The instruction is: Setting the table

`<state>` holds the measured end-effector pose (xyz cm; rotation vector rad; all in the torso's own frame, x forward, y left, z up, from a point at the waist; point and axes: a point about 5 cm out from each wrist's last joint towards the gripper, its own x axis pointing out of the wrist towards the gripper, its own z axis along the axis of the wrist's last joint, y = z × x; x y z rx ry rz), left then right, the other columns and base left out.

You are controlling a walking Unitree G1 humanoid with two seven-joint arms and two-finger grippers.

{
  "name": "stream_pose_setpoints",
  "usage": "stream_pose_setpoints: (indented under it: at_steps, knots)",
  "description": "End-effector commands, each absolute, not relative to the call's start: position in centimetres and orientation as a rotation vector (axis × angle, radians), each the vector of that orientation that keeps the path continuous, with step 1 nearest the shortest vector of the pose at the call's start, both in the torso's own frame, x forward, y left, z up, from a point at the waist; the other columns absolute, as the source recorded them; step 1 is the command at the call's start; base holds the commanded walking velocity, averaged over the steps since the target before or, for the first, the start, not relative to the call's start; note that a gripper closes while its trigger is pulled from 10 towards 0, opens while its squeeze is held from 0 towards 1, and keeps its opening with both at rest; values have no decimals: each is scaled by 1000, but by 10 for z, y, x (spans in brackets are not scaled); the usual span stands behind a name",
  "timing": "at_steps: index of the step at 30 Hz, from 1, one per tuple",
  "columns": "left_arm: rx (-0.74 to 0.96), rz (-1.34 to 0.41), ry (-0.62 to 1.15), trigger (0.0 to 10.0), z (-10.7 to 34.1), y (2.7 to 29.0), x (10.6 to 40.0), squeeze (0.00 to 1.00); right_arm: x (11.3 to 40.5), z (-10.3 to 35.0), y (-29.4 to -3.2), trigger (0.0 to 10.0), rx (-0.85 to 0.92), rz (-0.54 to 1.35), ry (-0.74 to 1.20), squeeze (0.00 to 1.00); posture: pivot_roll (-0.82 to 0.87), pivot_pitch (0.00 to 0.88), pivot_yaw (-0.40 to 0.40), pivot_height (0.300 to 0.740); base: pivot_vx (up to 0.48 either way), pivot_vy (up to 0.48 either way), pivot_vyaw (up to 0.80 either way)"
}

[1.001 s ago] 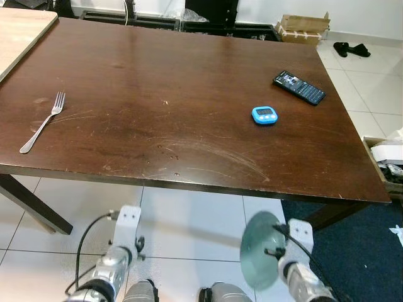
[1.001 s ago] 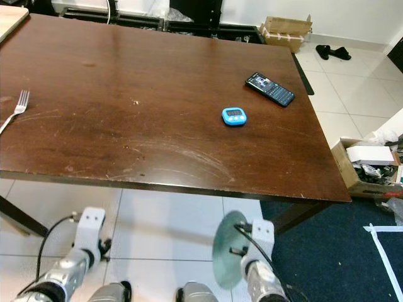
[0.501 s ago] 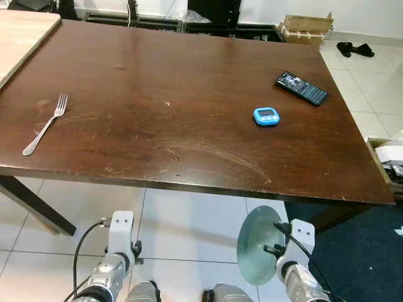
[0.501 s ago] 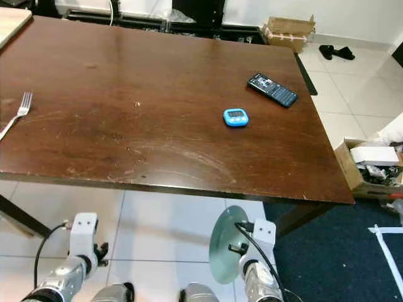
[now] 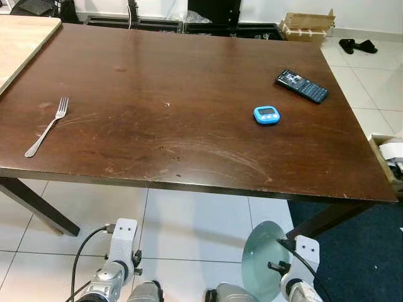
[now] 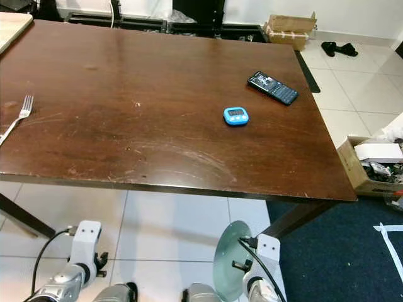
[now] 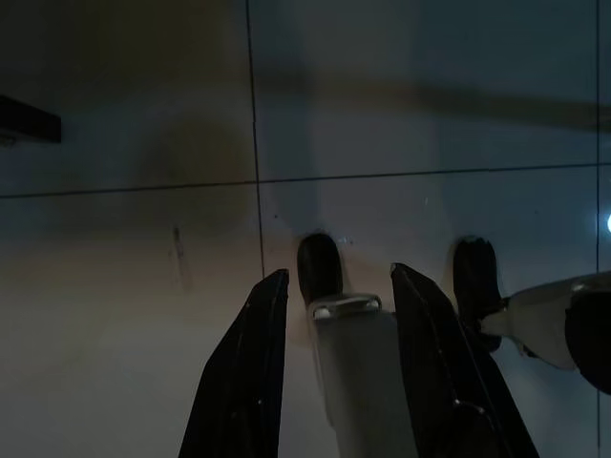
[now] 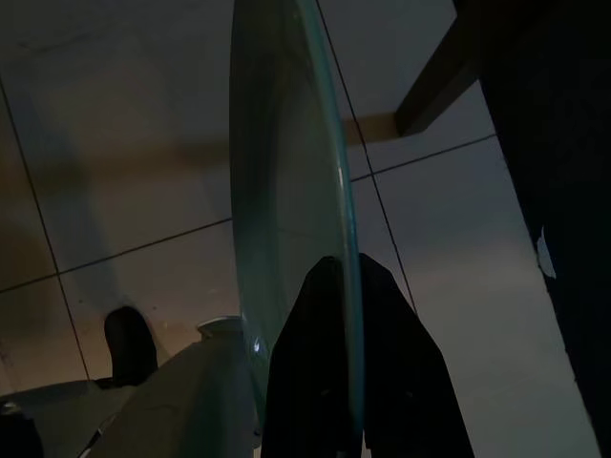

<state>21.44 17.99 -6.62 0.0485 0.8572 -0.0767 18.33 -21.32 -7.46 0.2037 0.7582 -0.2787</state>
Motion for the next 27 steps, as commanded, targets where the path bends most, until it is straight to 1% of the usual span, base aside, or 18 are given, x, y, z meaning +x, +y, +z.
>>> stream_pose_setpoints:
  at_steps: [1, 8, 18, 23, 27]
  knots:
    - [47, -71, 864, 10000, -68, 181, 210, 0, 178, -76, -215, 10000, 210, -305, 758, 0, 37, 98, 27, 740, 0, 0, 0]
    - [62, -80, 839, 10000, -66, 180, 214, 0, 184, -74, -211, 10000, 206, -284, 741, 0, 45, 95, 17, 740, 0, 0, 0]
    - [63, -70, 854, 10000, -70, 180, 206, 0, 188, -72, -206, 10000, 167, -215, 732, 0, 40, 67, 9, 740, 0, 0, 0]
    - [105, -116, 863, 10000, -71, 178, 203, 0, 189, -71, -207, 10000, 86, -160, 731, 0, 34, 57, 18, 740, 0, 0, 0]
    - [117, -119, 870, 10000, -71, 180, 203, 0, 190, -71, -200, 10000, -21, -48, 731, 0, 36, 62, 16, 740, 0, 0, 0]
